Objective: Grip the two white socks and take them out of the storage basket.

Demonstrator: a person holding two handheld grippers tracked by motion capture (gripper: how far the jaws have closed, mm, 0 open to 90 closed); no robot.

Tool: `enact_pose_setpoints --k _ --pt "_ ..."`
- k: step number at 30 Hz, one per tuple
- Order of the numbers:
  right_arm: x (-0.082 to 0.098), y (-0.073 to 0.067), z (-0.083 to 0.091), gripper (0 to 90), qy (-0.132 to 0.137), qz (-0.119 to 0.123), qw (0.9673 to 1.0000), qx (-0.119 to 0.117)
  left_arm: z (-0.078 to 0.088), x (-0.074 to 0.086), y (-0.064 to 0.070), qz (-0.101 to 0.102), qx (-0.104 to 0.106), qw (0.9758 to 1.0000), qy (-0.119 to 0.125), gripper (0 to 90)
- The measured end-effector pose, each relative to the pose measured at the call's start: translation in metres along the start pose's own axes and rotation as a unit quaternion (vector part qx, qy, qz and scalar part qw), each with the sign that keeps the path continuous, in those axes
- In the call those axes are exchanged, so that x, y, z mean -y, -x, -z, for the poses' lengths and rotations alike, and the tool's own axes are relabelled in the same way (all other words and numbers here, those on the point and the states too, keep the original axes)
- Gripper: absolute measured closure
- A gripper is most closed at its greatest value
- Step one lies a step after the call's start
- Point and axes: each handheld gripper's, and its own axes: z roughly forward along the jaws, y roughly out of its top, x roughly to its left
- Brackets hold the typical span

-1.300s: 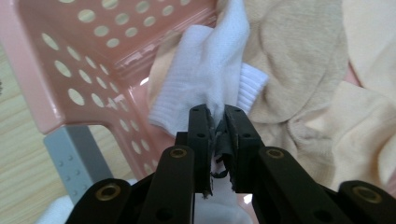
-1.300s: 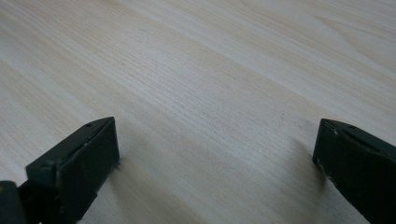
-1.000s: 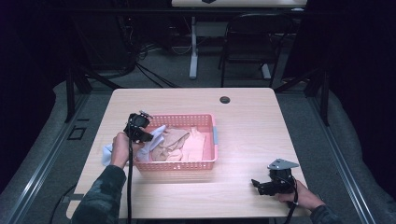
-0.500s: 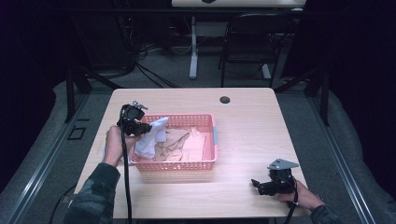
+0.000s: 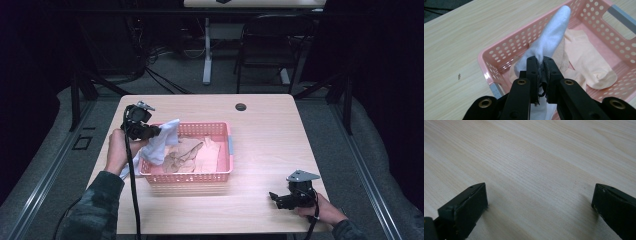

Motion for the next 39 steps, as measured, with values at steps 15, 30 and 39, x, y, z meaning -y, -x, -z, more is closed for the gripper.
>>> enact_pose_setpoints --k 15,30,39 --pt "0.000 0.000 0.000 0.0 -0.001 0.000 1.0000 0.000 0.024 -0.018 0.005 -0.007 0.001 0.9997 0.022 84.2" --pt "0.000 0.000 0.000 0.0 0.000 -0.001 1.0000 0.000 0.057 -0.025 -0.010 0.000 -0.020 0.9986 0.048 84.2" --pt "0.000 0.000 0.000 0.0 0.000 0.000 1.0000 0.000 0.085 -0.018 -0.028 0.012 -0.040 0.9971 0.063 84.2"
